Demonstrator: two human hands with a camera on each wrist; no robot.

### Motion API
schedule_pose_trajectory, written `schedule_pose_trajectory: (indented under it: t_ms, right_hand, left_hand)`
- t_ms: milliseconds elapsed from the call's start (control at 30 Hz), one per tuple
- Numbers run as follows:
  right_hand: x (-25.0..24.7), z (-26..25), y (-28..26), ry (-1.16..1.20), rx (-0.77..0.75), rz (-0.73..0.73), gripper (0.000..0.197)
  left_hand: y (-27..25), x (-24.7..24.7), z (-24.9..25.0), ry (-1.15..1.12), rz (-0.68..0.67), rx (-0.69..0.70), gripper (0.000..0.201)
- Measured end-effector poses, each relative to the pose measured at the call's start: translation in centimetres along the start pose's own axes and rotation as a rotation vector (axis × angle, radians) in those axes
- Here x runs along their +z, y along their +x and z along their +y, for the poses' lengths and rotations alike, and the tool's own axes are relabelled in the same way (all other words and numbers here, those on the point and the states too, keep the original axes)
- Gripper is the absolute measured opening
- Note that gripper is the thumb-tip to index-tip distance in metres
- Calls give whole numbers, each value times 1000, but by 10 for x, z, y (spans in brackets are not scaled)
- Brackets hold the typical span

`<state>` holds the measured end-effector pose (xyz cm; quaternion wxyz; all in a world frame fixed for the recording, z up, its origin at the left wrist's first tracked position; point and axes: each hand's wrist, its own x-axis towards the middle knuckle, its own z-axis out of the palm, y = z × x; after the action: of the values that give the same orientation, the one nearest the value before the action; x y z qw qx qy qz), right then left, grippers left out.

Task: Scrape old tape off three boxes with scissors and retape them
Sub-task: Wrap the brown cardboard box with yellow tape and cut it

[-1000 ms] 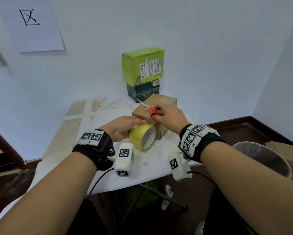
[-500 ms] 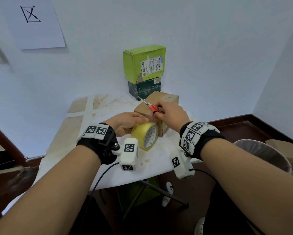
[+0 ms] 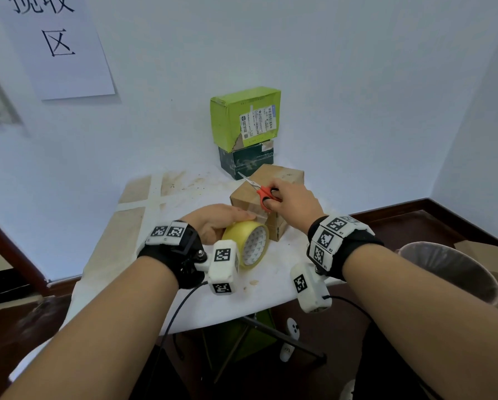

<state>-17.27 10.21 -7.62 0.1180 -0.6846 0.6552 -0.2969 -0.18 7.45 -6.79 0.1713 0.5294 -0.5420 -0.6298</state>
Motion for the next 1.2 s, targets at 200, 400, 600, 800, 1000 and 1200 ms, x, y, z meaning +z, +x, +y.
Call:
schedule_pose_trajectory:
  t_ms: [200, 400, 600, 800, 1000, 1200]
  right_hand:
    - [-3, 1, 6, 60, -5, -43, 28]
    - [-34, -9, 4, 550, 52, 6, 16]
    - [-59, 6, -10, 538, 221, -619, 15]
    - [-64, 22, -19, 409, 406, -917, 46]
    - [-73, 17, -20, 377, 451, -930, 40]
    - [-69, 18, -15, 326, 474, -929, 40]
  left_hand:
    - [2, 3, -8, -128, -8, 37, 26]
    - [3, 4, -10, -146, -1, 50, 24]
    - [2, 6, -13, -185, -11, 36, 20]
    - [0, 9, -16, -171, 27, 31, 29]
    - [-2, 9, -17, -176, 62, 34, 23]
    - [-1, 9, -17, -192, 57, 23, 26]
